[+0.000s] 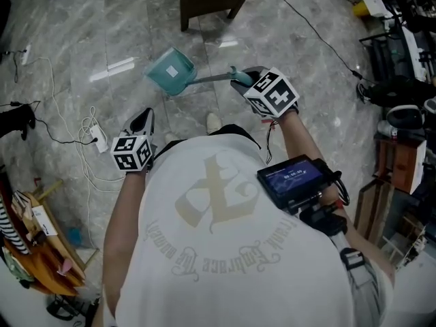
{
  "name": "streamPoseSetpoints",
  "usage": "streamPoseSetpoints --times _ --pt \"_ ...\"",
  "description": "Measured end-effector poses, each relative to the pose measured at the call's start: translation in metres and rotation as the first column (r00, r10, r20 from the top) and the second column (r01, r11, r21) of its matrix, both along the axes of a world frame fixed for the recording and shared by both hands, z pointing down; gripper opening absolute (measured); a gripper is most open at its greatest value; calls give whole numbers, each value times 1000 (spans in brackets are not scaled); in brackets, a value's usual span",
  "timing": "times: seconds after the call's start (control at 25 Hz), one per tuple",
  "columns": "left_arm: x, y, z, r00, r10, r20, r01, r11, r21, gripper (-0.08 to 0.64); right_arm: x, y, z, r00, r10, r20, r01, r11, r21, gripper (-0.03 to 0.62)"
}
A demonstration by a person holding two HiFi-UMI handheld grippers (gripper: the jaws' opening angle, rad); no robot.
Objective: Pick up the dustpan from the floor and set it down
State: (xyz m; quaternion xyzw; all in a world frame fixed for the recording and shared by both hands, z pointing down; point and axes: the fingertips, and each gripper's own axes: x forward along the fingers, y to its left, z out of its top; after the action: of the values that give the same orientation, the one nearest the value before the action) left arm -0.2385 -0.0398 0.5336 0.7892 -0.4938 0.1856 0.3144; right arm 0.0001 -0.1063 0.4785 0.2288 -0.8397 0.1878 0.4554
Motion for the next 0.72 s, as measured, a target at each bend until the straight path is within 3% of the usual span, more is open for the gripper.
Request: streamPoseSetpoints --times 0.72 --pt "13 11 28 999 42 -28 -45 995 -88 14 42 2 34 991 117 -70 -121 992 -45 75"
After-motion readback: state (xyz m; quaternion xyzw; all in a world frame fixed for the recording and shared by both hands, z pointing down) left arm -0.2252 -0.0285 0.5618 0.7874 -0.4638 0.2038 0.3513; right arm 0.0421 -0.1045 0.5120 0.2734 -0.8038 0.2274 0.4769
